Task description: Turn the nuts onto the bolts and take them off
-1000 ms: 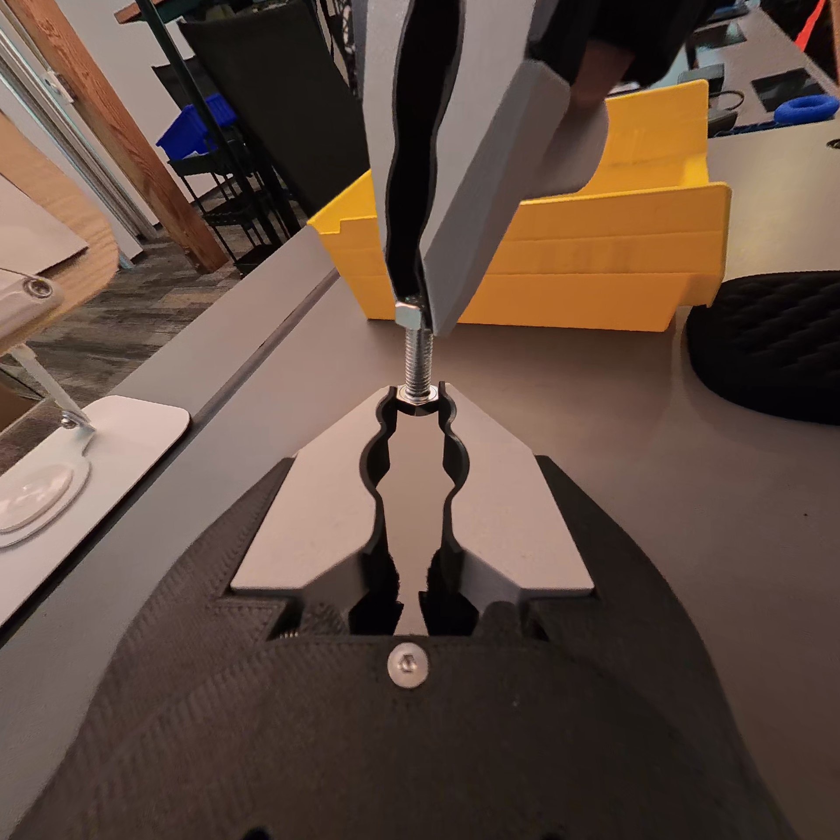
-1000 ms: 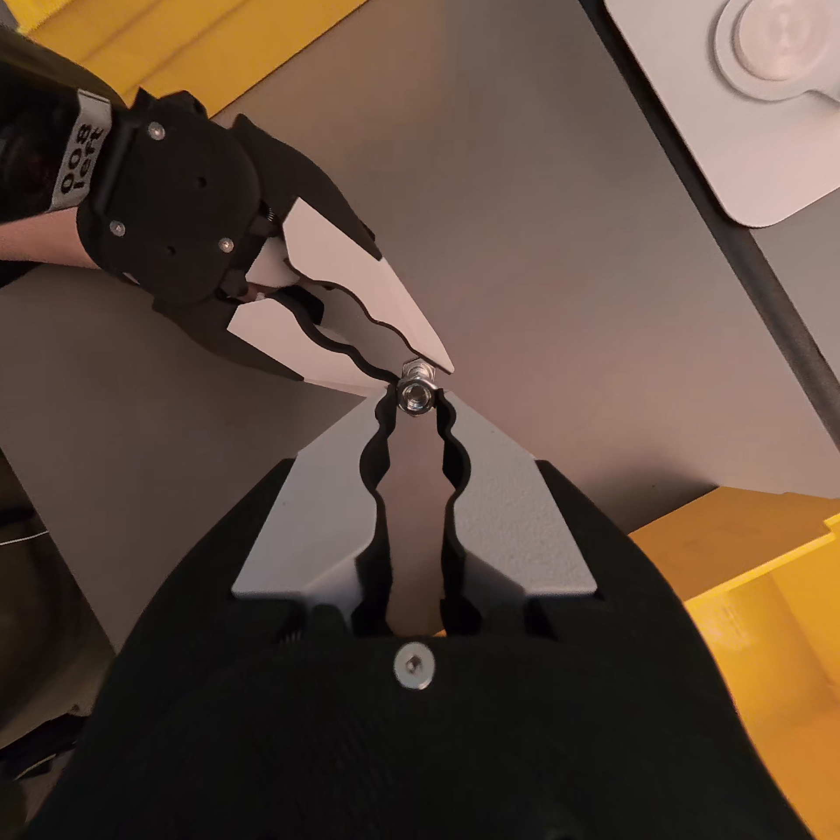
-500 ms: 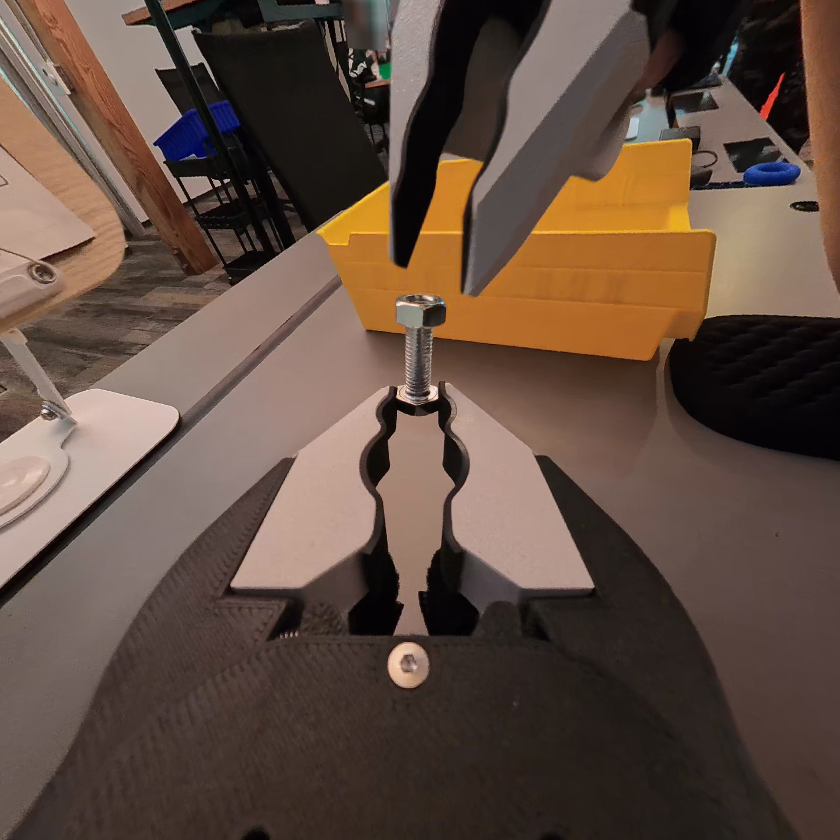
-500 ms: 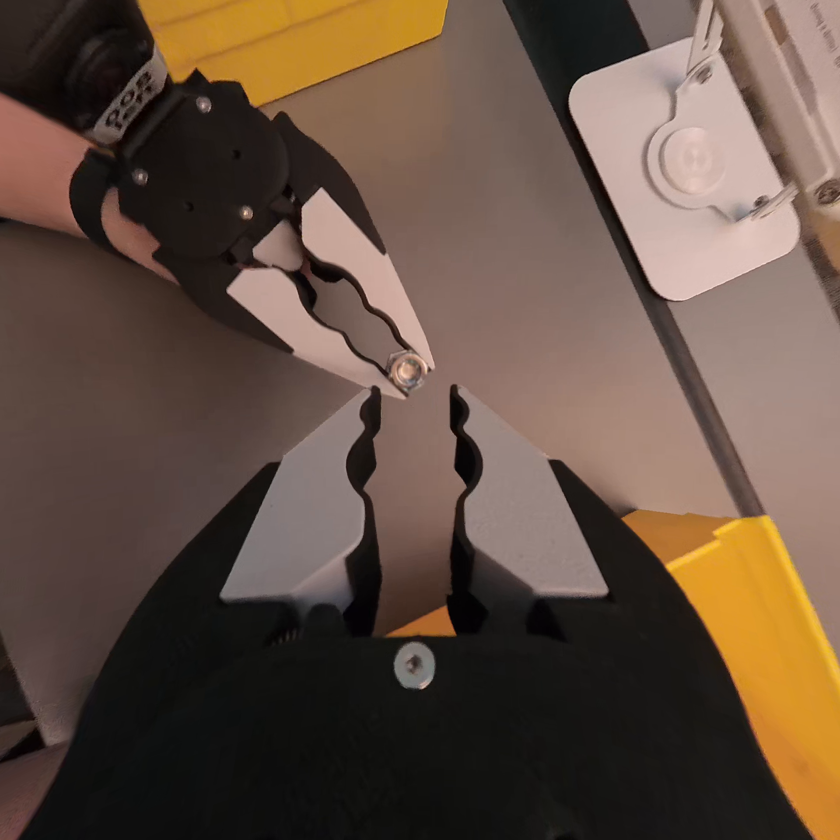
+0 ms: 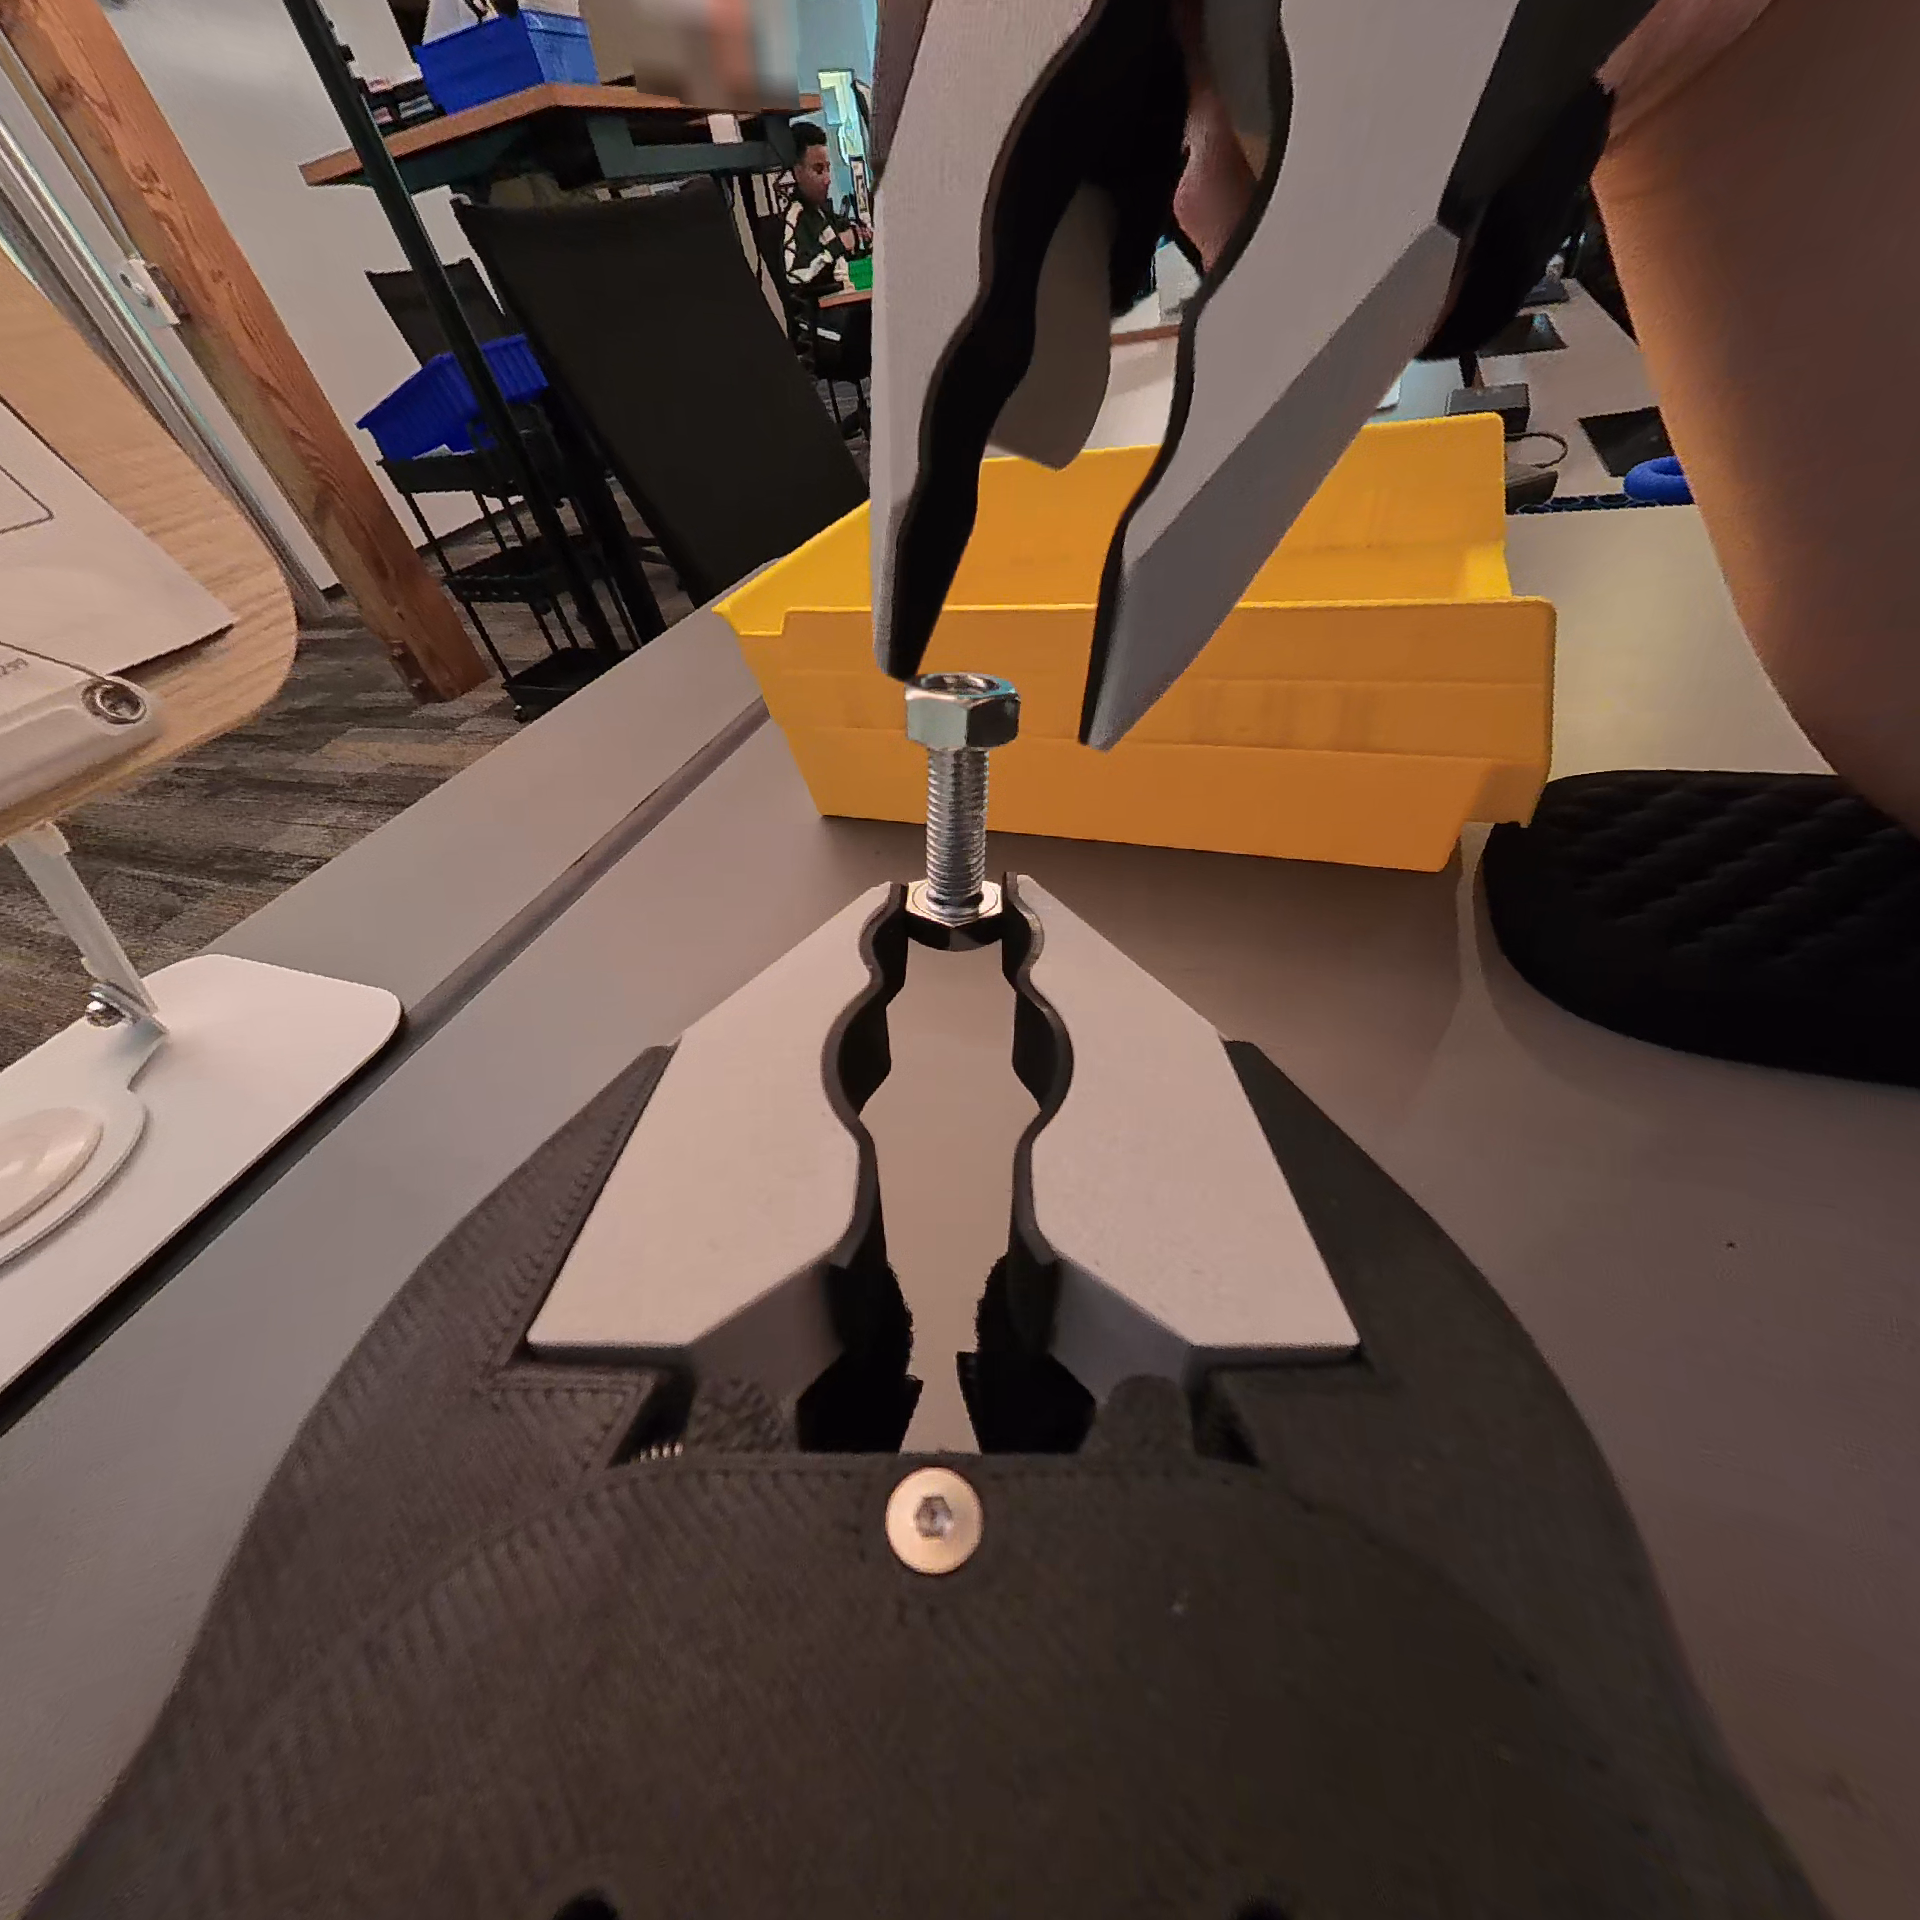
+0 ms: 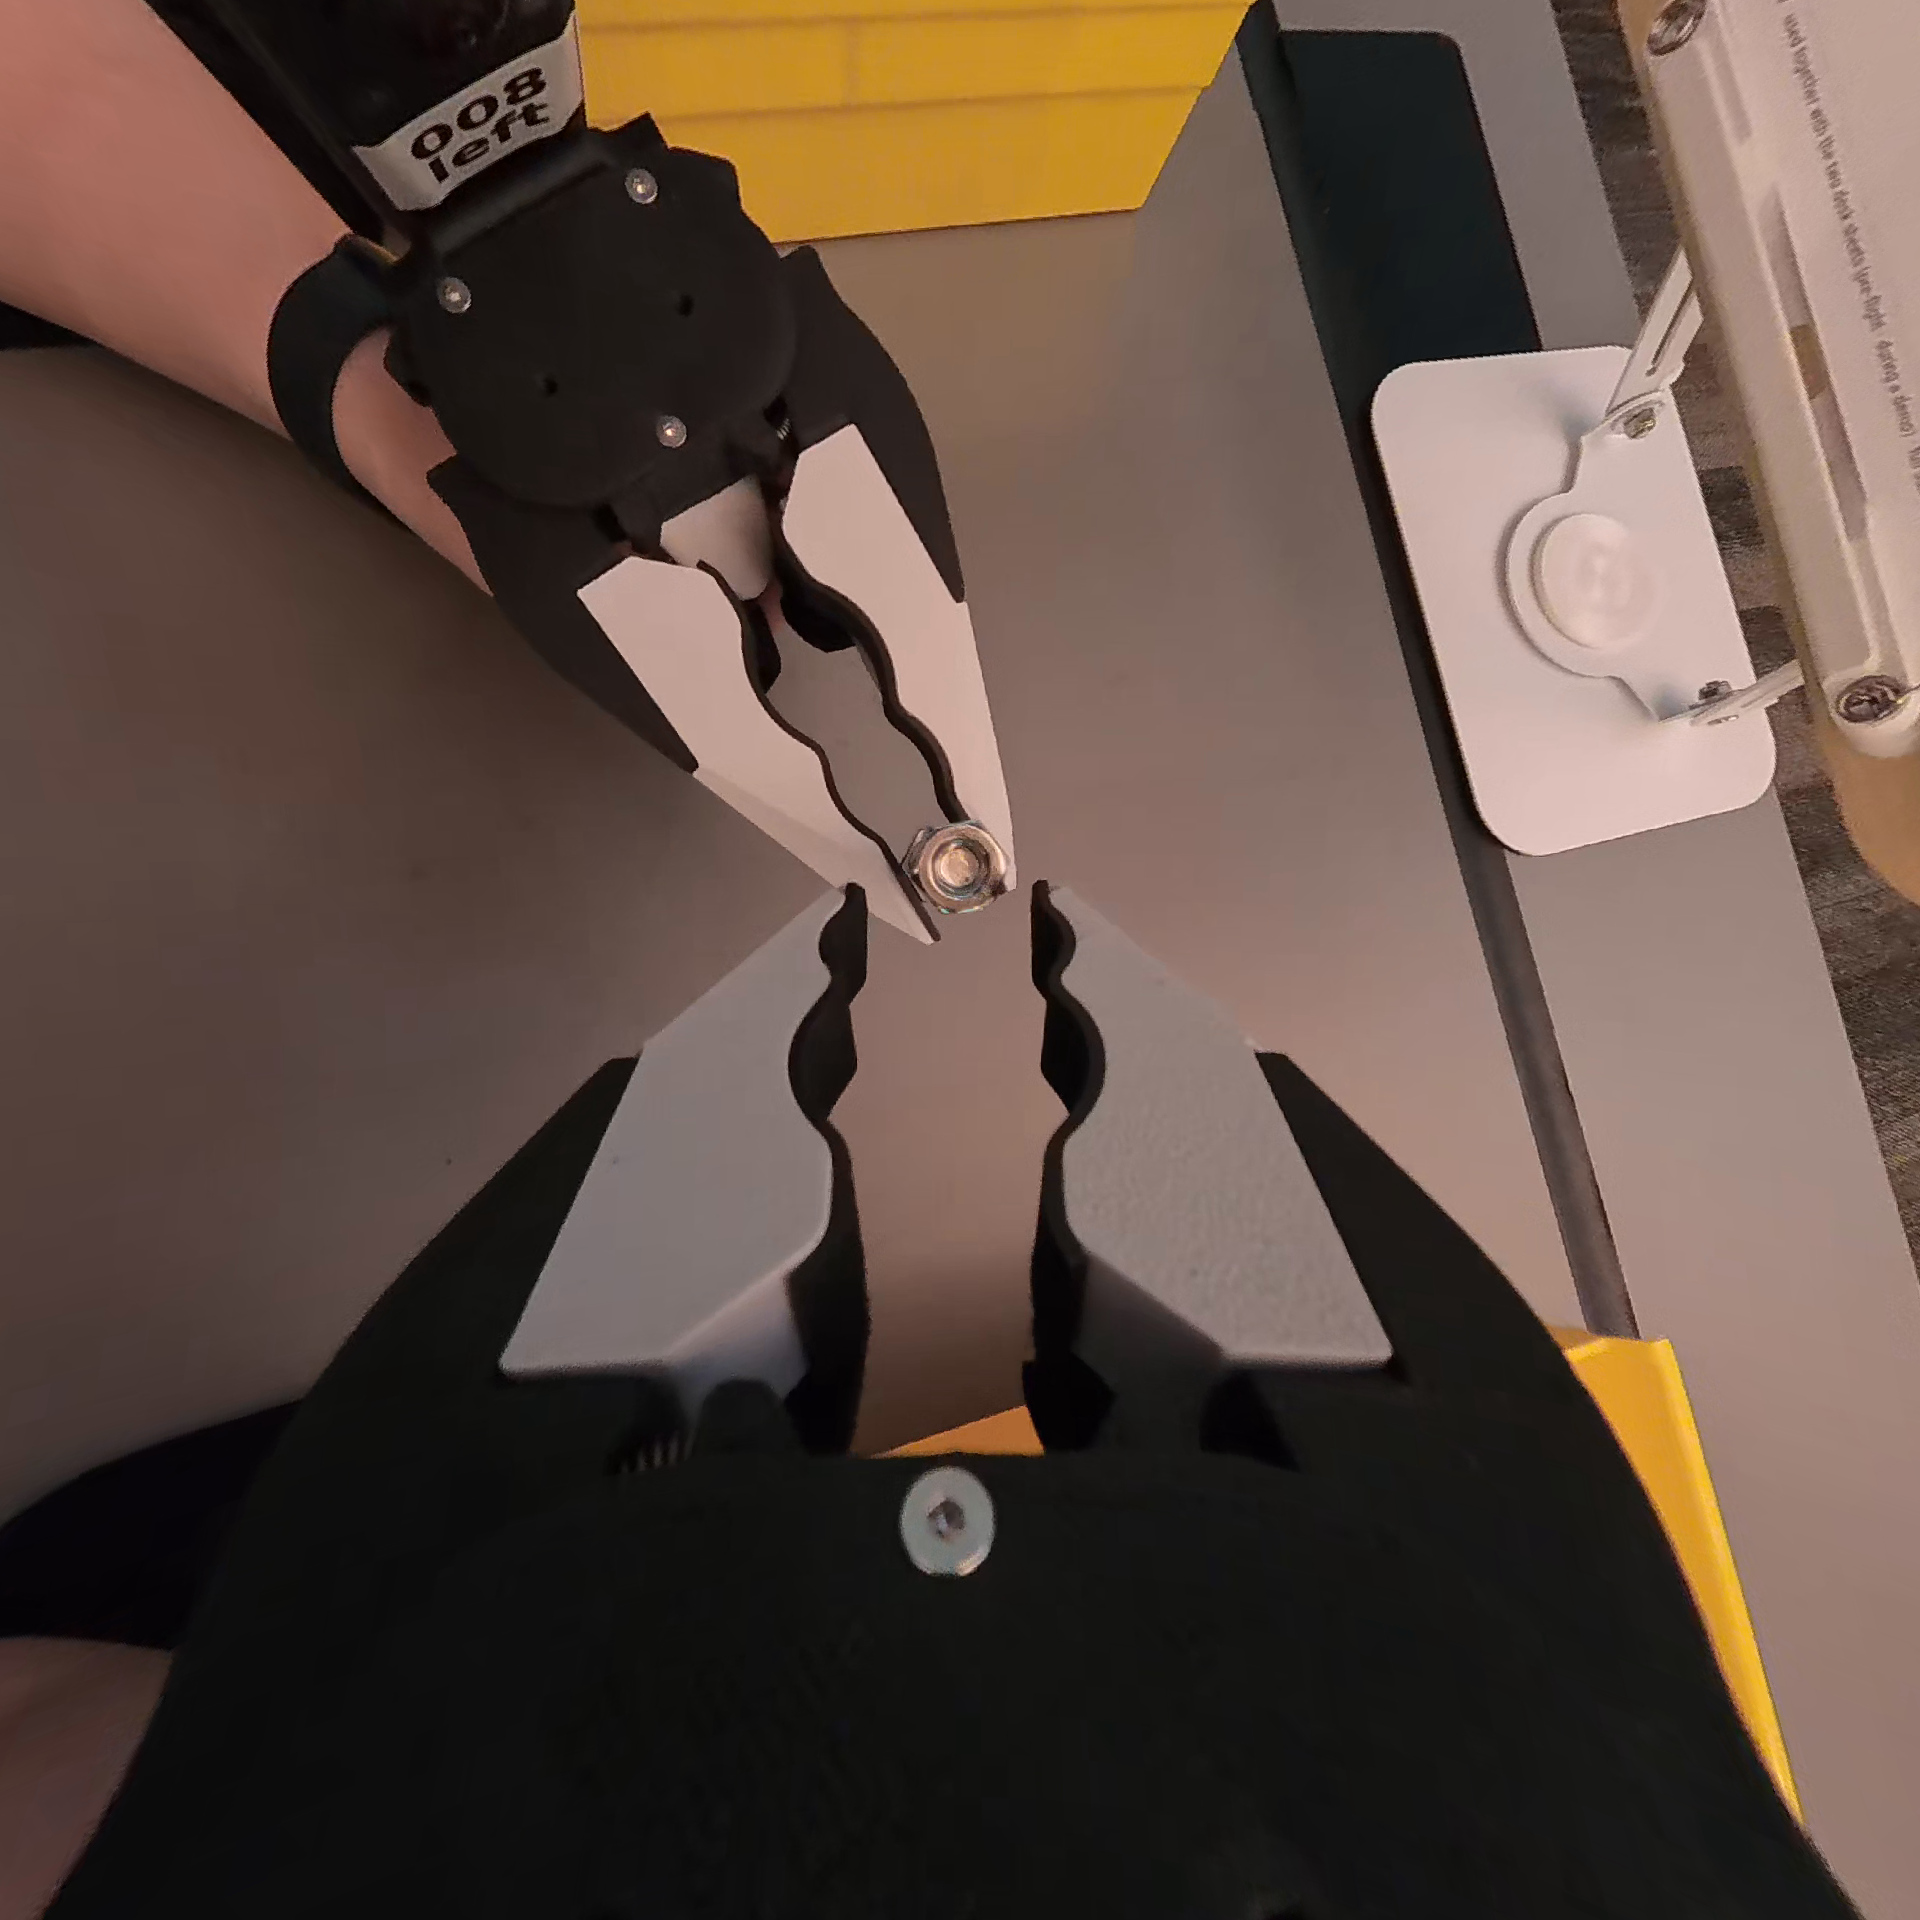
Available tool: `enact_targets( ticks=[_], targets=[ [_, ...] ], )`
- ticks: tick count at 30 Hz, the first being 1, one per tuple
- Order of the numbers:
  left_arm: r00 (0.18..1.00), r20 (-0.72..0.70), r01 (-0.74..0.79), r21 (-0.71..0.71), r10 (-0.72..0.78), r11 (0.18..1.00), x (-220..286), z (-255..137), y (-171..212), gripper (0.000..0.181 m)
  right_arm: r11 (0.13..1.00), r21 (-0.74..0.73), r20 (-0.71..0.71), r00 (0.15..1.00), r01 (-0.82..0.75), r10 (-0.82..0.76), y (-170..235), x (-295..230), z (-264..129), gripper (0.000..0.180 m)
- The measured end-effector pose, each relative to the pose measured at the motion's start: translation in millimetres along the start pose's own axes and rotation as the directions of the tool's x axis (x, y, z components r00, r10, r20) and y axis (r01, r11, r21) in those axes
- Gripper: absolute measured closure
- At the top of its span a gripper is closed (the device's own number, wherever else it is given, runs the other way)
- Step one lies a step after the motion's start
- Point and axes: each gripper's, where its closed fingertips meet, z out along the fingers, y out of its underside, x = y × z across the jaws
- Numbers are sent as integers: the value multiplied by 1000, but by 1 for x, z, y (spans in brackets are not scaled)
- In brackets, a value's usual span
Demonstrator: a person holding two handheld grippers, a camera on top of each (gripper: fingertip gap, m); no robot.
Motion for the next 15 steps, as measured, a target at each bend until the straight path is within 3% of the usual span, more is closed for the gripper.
enact_targets(
  ticks=[8, 15],
  targets=[
    [999, -36, -8, 11, 8, 1000, 6, 0, -2, 165, 990, 16, -14, 991, 137, -137, 0, -5, -3, 151],
    [977, -210, -23, 22, 27, 1000, 38, 3, -4, 165, 955, 30, 42, 954, 295, -296, 14, -29, -21, 154]
  ],
)
